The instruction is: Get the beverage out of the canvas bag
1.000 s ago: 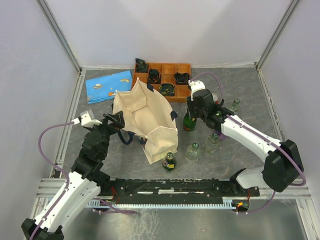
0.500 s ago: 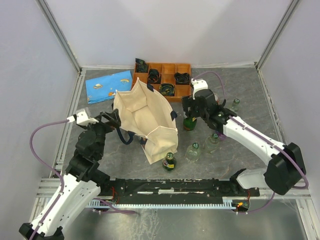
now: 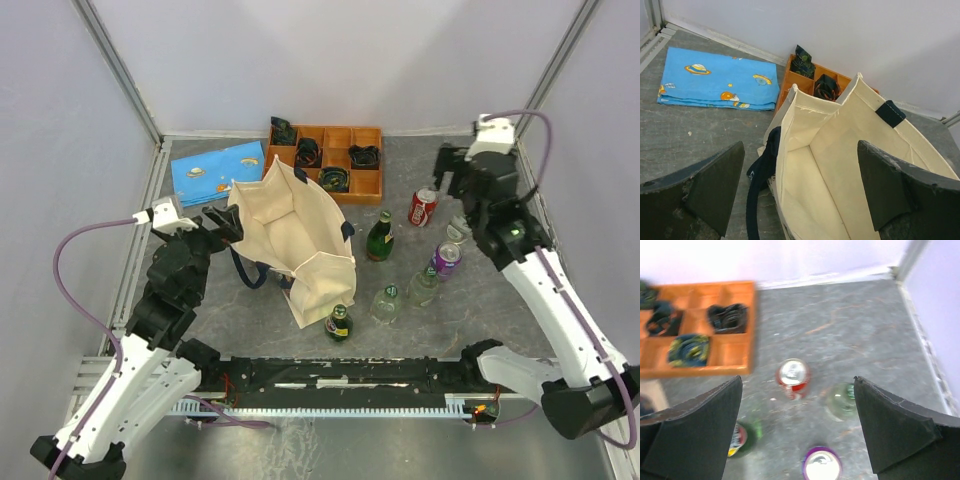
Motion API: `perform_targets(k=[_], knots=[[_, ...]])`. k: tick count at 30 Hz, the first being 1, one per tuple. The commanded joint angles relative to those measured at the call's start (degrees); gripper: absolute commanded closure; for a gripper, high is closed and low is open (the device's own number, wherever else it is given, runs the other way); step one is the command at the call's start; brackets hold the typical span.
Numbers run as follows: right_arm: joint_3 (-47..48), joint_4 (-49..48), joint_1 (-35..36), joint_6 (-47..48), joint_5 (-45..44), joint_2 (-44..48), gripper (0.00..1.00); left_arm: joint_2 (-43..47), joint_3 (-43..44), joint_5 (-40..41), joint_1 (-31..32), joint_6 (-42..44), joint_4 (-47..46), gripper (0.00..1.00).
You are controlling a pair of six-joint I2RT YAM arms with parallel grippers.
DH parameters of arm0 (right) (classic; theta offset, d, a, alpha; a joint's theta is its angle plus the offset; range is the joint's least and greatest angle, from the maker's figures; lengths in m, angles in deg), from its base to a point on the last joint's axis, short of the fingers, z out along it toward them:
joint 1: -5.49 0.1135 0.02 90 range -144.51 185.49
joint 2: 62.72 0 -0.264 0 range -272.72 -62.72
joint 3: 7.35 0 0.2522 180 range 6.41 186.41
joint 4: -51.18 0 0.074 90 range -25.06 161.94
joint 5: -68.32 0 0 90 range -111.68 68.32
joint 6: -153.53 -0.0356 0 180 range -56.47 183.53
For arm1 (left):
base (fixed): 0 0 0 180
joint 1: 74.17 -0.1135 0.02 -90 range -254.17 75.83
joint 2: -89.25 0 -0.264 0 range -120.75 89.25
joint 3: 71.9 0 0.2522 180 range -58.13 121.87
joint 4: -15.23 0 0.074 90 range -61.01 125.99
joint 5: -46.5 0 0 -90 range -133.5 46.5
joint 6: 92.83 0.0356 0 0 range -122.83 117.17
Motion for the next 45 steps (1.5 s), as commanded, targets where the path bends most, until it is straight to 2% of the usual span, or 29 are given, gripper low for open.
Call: perform_targets(k=[1,4,7,10,15,21,27,33,45], knots=[[1.07,3.51,-12.13,-2.19,2.34,2.94,0.01,0.64,2.82,-0.05,-0.23,3.41,0.17,0.01],[0.19,4.63,-23.52,-6.34,9.02,5.91,0.01,1.1,3.51,0.66,-0.1,4.43,0.95,0.01],[-0.24,6.92,-29.58,-8.23,9.71,8.17,0.01,1.51,4.48,1.65,-0.1,5.45,2.09,0.01],[-0.51,10.63,-29.98,-9.6,3.37,11.1,0.01,2.03,5.37,3.38,-0.15,6.21,3.9,0.01],[-1.13,17.71,-29.97,-11.56,-2.32,16.19,0.01,4.55,6.19,9.08,-0.18,7.36,6.83,0.01],[4.1,32.29,-29.96,-13.79,-3.67,15.01,0.01,6.02,7.79,12.87,-0.17,8.09,9.23,0.01],[6.03,40.59,-29.94,-13.91,-7.86,15.8,0.01,6.16,7.82,15.11,-0.13,7.36,10.85,0.01],[5.84,42.82,-29.96,-13.95,-10.54,18.76,0.01,6.01,8.67,15.84,-0.18,5.49,13.83,0.01],[5.97,41.76,-29.94,-14.2,-10.36,19.22,0.01,6.62,8.87,16.38,-0.15,3.7,16.62,0.01]])
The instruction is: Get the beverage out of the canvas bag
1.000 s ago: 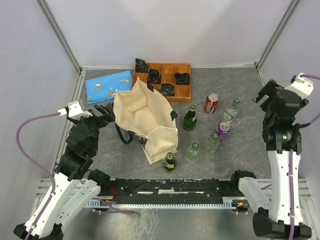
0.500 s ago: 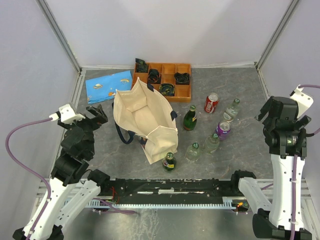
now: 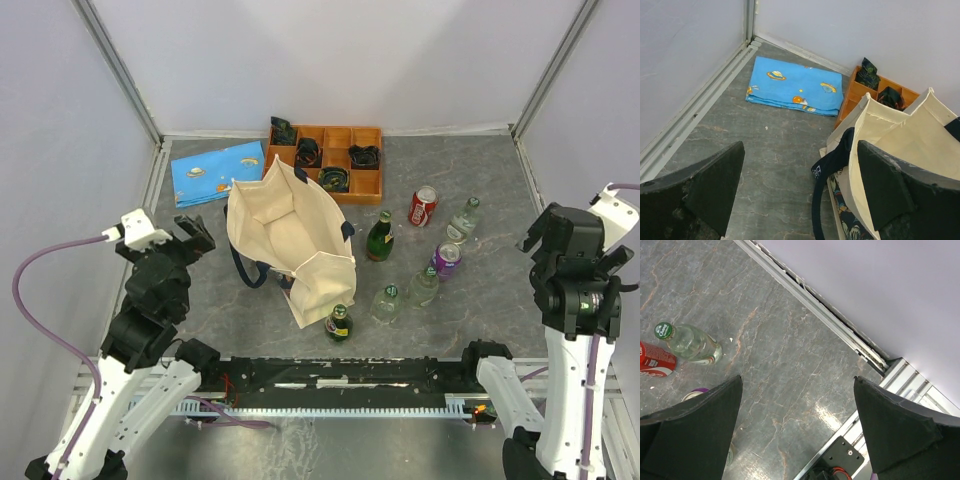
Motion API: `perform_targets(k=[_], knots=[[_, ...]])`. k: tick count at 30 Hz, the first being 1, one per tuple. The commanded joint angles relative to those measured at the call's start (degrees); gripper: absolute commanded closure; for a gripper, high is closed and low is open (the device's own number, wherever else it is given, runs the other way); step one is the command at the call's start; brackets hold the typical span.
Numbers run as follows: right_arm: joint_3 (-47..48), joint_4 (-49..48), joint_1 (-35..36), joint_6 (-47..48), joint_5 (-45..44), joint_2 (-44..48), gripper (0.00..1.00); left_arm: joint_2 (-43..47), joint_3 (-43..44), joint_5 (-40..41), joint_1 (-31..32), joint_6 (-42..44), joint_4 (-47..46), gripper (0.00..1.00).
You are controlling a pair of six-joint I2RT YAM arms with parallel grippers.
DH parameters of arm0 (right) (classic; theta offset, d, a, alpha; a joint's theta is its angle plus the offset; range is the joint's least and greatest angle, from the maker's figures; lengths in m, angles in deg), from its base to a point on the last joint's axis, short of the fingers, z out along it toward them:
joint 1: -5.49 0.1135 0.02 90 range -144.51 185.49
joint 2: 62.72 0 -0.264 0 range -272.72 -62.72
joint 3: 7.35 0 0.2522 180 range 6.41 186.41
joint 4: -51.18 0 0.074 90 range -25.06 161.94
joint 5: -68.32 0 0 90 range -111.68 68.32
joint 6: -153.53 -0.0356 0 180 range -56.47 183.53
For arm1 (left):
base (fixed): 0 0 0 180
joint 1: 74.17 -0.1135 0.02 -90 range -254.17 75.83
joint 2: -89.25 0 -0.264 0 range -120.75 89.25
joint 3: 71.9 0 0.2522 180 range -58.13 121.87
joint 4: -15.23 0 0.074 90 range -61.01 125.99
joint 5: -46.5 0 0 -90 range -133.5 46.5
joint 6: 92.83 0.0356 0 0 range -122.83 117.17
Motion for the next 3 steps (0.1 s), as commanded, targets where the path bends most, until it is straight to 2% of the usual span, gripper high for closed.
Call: perform_targets(k=[1,3], knots=[[1.78,-0.73,-0.11,-0.69,-1.71,-0.1,0.01,0.66,2.15,1.89,-0.14,-1.36,0.45,0.01],[1.76,-0.85,-0.06,-0.68,-1.56,0.09,0.01,0.71,2.06,2.02,-0.16,-1.51,0.67,0.01]])
